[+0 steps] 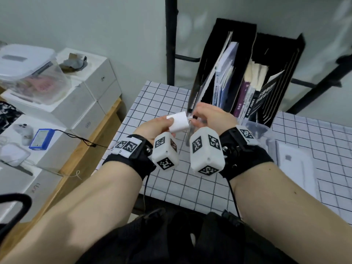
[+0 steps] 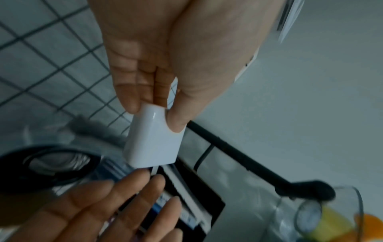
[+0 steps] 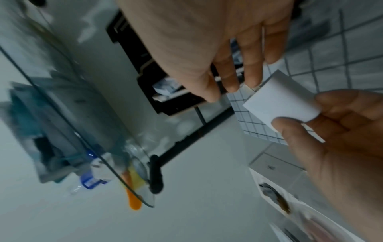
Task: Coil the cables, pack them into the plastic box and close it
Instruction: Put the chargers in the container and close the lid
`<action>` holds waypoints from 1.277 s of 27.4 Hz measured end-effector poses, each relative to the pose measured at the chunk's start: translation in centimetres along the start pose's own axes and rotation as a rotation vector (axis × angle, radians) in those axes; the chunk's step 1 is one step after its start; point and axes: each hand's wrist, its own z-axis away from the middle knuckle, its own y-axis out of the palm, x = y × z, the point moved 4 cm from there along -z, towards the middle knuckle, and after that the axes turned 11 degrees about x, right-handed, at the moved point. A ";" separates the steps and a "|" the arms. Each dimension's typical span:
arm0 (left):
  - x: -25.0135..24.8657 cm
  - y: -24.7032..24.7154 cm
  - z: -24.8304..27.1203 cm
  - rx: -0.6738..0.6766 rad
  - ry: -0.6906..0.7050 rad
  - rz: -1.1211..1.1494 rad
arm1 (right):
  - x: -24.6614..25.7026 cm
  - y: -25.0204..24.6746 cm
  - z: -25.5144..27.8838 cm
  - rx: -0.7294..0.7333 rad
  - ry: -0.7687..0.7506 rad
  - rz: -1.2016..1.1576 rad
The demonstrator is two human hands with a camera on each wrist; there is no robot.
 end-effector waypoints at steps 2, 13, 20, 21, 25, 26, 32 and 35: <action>-0.3 2.2 -0.5 0.010 0.013 -0.036 | 1.1 -2.0 0.9 -0.045 -0.053 0.073; 3.0 13.0 -3.1 0.293 -0.088 -0.146 | 2.1 -10.7 5.7 -0.147 -0.010 0.034; 5.2 16.1 -3.5 0.297 -0.157 -0.120 | 1.0 -14.9 6.0 -0.236 -0.001 0.197; 5.4 16.3 -3.2 0.275 -0.167 -0.110 | 0.8 -15.4 5.9 -0.257 0.000 0.234; 5.5 16.2 -3.3 0.215 -0.185 -0.092 | 0.6 -17.1 5.7 -0.361 -0.025 0.371; 5.4 16.0 -3.4 0.179 -0.175 -0.086 | 0.6 -17.5 5.8 -0.386 -0.018 0.418; 5.8 15.0 -3.2 0.080 -0.207 -0.120 | 0.7 -19.5 5.7 -0.491 -0.015 0.579; 6.1 14.8 -3.3 0.076 -0.216 -0.133 | 0.6 -20.0 5.5 -0.504 0.018 0.657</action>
